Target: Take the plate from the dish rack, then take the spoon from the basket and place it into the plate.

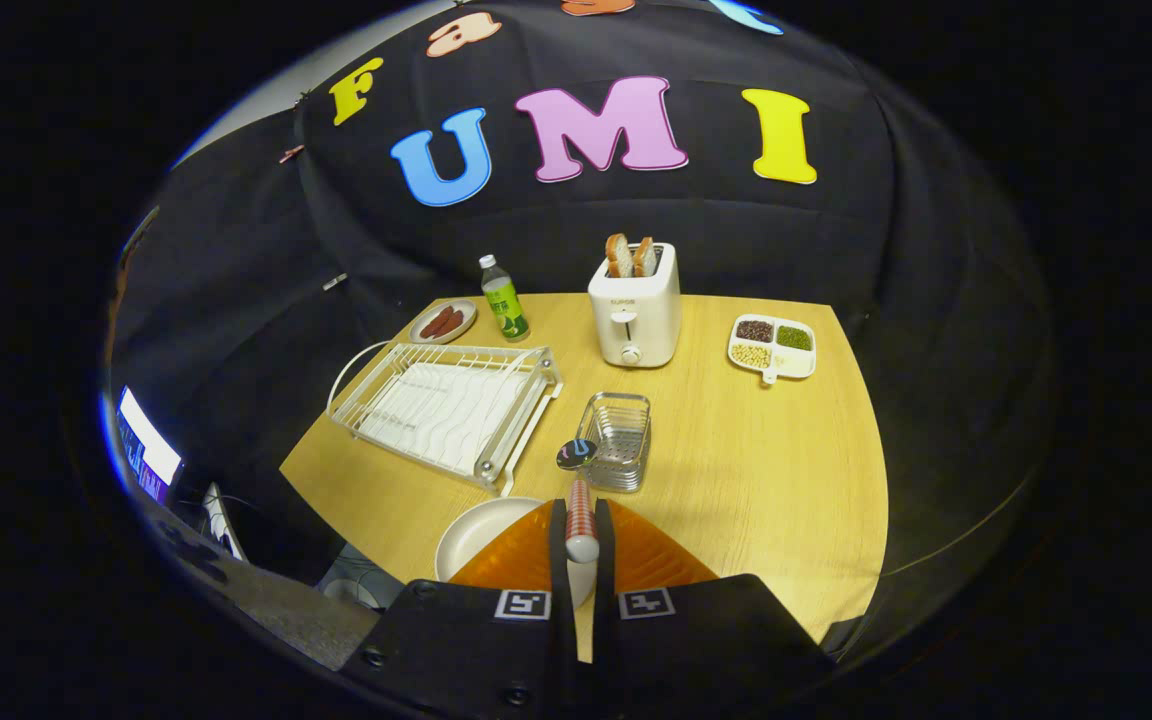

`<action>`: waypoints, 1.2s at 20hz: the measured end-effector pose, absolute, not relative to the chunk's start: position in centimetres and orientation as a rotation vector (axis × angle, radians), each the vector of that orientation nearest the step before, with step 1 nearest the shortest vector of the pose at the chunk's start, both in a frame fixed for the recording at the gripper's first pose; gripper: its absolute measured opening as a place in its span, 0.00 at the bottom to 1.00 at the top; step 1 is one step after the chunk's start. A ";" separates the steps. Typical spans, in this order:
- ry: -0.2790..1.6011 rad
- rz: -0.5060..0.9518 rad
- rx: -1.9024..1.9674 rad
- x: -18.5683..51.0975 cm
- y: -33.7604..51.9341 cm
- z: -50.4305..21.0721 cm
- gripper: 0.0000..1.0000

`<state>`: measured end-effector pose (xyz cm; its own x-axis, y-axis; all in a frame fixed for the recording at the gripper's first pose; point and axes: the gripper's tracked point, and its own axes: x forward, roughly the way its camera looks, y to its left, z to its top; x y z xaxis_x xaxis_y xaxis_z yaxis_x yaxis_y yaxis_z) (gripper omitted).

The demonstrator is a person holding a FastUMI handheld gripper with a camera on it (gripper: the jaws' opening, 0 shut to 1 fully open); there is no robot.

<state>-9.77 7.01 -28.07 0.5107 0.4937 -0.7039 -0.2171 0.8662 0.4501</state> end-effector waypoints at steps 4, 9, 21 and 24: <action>0.999 0.523 0.293 -14.0 10.4 -29.5 0.10; 1.071 0.553 0.293 -17.4 13.4 -32.8 0.10; 1.114 0.534 0.277 -18.8 14.5 -36.6 0.10; 1.118 0.530 0.281 -18.9 14.9 -36.9 0.10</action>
<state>-18.86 14.86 -36.89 0.3314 0.5363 -0.7763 -0.2617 0.8427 0.4705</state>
